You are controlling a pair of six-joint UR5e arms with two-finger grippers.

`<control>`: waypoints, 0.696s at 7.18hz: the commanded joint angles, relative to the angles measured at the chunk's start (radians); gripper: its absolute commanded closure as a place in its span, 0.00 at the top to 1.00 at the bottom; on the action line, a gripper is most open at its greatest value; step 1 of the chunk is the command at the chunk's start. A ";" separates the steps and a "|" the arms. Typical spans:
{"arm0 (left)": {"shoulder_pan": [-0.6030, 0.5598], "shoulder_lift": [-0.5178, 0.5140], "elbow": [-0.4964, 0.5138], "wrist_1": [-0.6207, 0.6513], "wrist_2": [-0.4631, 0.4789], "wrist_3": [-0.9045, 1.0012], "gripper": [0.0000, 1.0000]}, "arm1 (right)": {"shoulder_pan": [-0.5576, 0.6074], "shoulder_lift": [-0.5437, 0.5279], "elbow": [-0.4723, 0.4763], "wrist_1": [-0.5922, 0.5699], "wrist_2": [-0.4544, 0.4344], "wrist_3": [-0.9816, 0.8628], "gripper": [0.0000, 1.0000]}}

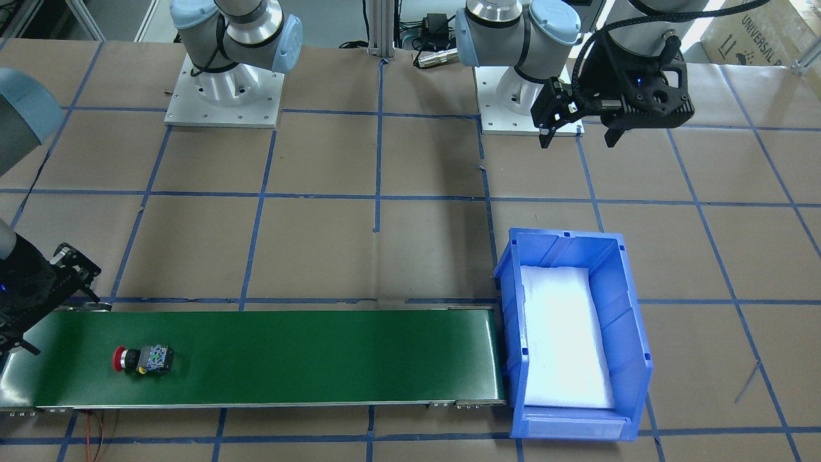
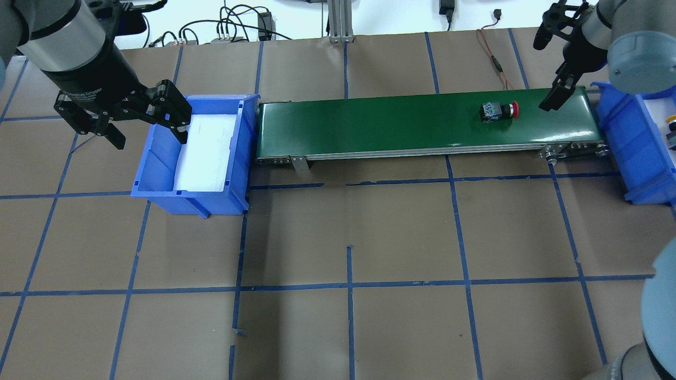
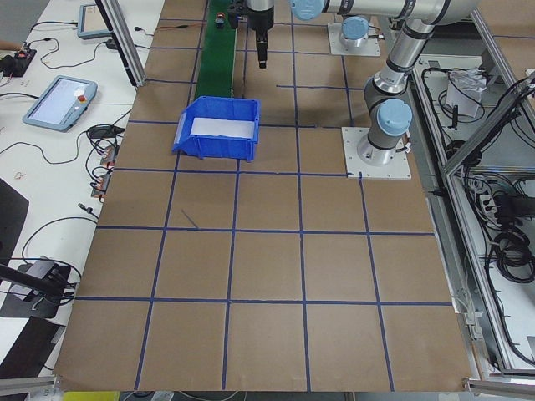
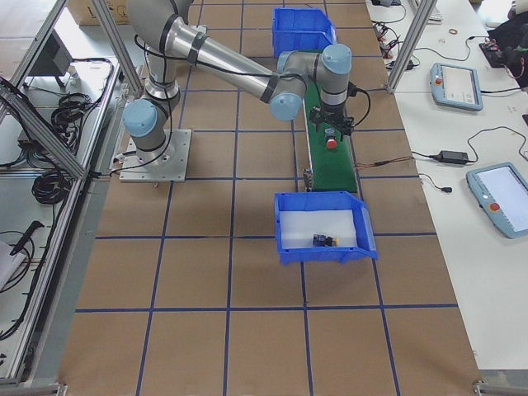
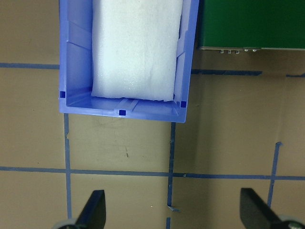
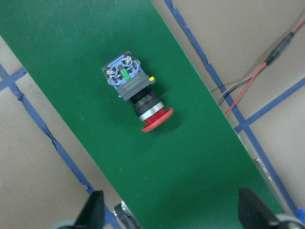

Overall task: Transport two buttons from left to right
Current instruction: 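Move the right gripper back over the red-capped button on the belt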

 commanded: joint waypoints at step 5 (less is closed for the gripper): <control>0.000 0.000 -0.002 0.000 0.001 0.000 1.00 | 0.001 0.102 -0.033 -0.086 0.148 -0.153 1.00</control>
